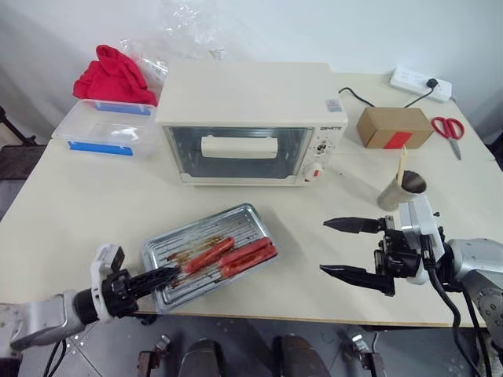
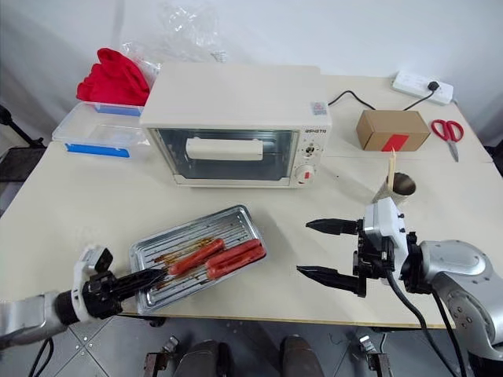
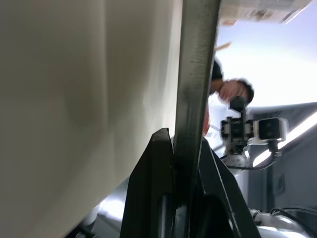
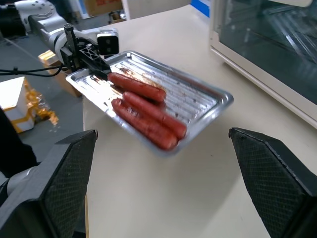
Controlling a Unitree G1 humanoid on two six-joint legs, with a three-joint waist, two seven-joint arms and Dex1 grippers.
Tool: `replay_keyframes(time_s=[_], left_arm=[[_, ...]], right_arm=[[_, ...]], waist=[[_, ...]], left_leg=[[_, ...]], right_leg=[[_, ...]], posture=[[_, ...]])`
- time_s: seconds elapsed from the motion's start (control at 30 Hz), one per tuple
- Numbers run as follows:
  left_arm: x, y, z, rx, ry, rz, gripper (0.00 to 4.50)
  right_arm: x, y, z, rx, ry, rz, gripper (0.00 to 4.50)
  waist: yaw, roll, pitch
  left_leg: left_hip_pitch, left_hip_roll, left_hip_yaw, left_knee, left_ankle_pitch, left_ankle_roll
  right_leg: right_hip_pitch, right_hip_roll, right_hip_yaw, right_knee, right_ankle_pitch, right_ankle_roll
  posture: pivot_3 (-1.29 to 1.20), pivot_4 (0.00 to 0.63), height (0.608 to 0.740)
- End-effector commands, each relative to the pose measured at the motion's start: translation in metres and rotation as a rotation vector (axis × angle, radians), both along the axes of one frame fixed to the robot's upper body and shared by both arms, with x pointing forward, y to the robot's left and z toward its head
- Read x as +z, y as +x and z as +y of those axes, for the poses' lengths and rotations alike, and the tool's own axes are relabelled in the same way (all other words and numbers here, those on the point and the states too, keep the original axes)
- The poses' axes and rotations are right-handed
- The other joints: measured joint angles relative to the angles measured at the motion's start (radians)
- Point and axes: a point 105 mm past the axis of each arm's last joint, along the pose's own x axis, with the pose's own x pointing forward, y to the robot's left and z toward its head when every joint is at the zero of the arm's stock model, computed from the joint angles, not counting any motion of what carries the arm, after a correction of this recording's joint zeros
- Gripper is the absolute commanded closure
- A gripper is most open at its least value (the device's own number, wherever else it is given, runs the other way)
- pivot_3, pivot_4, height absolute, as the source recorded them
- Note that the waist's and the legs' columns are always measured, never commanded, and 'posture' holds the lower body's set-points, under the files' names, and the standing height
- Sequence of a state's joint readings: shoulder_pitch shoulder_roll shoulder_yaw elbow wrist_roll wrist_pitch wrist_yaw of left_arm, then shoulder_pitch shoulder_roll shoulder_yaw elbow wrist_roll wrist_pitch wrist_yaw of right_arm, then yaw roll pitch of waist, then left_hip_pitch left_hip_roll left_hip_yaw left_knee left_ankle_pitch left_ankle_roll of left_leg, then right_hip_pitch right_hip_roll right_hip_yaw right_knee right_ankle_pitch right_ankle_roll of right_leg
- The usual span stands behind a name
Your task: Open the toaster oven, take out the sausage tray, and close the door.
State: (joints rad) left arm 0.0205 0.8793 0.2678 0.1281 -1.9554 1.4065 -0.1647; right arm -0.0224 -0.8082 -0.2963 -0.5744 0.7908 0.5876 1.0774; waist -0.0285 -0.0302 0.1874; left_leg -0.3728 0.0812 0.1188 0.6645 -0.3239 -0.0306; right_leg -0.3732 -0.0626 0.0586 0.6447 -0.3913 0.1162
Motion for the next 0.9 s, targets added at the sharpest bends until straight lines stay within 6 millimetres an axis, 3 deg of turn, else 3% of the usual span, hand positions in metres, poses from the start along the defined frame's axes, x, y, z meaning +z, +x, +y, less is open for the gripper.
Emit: replay_keyframes(time_s=[0.03,0.37,0.53,0.73,0.8,0.9], left_arm=[[0.000,0.008,-0.016,-0.102,0.070,0.015,4.50],[-0.004,0.040,-0.037,-0.184,0.234,0.027,4.50],[-0.013,0.059,-0.037,-0.149,0.318,0.027,4.50],[-0.002,0.064,-0.036,-0.130,0.304,-0.049,2.69],[0.007,0.066,-0.030,-0.093,0.286,-0.083,2.16],[0.029,0.063,-0.010,-0.052,0.356,-0.273,1.34]], right_arm=[[0.009,-0.008,-0.004,-0.025,-0.023,-0.051,0.05],[0.008,-0.017,-0.005,-0.080,-0.026,-0.056,0.05],[0.009,-0.019,-0.001,-0.085,-0.020,-0.064,0.05],[0.009,-0.018,0.000,-0.088,-0.018,-0.064,0.00],[0.008,-0.018,0.000,-0.086,-0.018,-0.062,0.00],[0.004,-0.016,-0.003,-0.084,-0.036,-0.060,0.00]], waist=[[0.003,0.000,0.000],[0.001,0.002,-0.001],[0.004,0.002,-0.001],[0.001,0.002,-0.001],[0.000,0.002,-0.001],[-0.006,0.001,-0.001]], left_leg=[[0.000,0.000,0.000,0.000,0.000,0.000],[0.001,-0.002,0.000,0.002,0.002,0.002],[0.001,-0.006,-0.001,0.003,0.002,0.002],[0.001,-0.006,0.000,0.004,0.003,0.002],[0.002,-0.005,0.000,0.004,0.004,0.001],[0.002,-0.003,0.000,0.004,0.004,0.000]], right_leg=[[0.000,0.000,0.000,0.000,0.000,0.000],[0.001,0.001,0.001,0.003,0.001,0.002],[0.001,0.001,0.000,0.004,0.001,0.002],[0.000,0.001,0.001,0.008,0.001,0.003],[-0.001,0.002,0.001,0.009,0.001,0.003],[-0.001,0.003,0.001,0.009,0.001,0.003]], posture=[[0.00,0.150,0.740],[0.00,0.150,0.740],[0.00,0.150,0.740],[0.00,0.150,0.740],[0.00,0.150,0.740],[0.00,0.150,0.740]])
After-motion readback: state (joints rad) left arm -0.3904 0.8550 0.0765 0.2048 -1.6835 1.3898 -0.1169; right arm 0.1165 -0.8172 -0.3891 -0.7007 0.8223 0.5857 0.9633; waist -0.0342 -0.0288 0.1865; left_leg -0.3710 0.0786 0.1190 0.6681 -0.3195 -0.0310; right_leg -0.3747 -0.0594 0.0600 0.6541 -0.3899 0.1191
